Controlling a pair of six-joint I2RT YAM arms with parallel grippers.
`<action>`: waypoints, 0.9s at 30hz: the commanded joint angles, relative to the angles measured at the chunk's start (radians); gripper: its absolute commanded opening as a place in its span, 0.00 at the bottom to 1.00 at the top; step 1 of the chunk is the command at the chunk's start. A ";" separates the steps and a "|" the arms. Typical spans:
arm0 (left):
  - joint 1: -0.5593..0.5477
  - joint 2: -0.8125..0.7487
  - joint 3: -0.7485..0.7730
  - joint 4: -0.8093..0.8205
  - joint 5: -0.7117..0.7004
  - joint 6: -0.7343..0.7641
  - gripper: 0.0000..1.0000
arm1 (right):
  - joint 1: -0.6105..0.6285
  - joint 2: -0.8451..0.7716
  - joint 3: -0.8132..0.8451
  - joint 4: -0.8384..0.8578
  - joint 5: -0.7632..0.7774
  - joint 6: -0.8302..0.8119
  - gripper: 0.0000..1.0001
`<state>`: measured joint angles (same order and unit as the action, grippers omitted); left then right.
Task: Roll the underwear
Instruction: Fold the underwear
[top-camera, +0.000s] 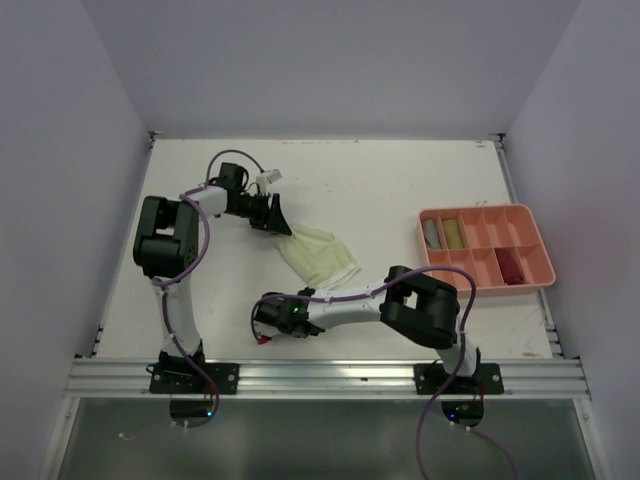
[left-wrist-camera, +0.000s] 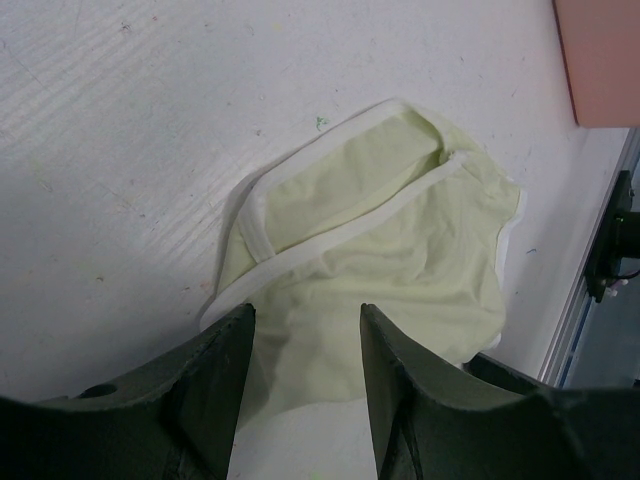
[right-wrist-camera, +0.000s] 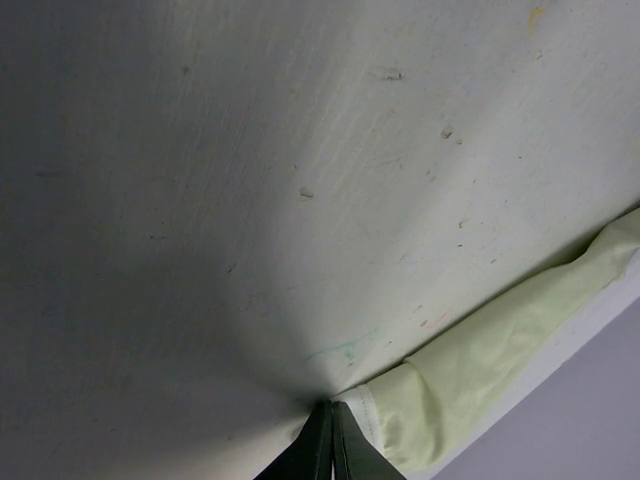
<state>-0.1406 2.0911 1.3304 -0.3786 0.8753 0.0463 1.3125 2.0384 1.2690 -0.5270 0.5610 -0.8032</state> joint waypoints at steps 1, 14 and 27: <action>0.013 0.070 -0.008 -0.017 -0.176 0.047 0.53 | 0.001 -0.009 0.004 -0.083 -0.059 -0.114 0.00; 0.013 0.083 0.021 -0.029 -0.197 0.035 0.53 | 0.030 -0.093 -0.005 -0.168 -0.084 -0.076 0.00; 0.012 -0.006 -0.010 0.004 -0.096 0.078 0.56 | -0.113 -0.260 0.117 -0.171 -0.263 0.179 0.24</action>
<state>-0.1394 2.1029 1.3579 -0.3969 0.8860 0.0525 1.2873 1.9217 1.2884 -0.6529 0.3859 -0.7021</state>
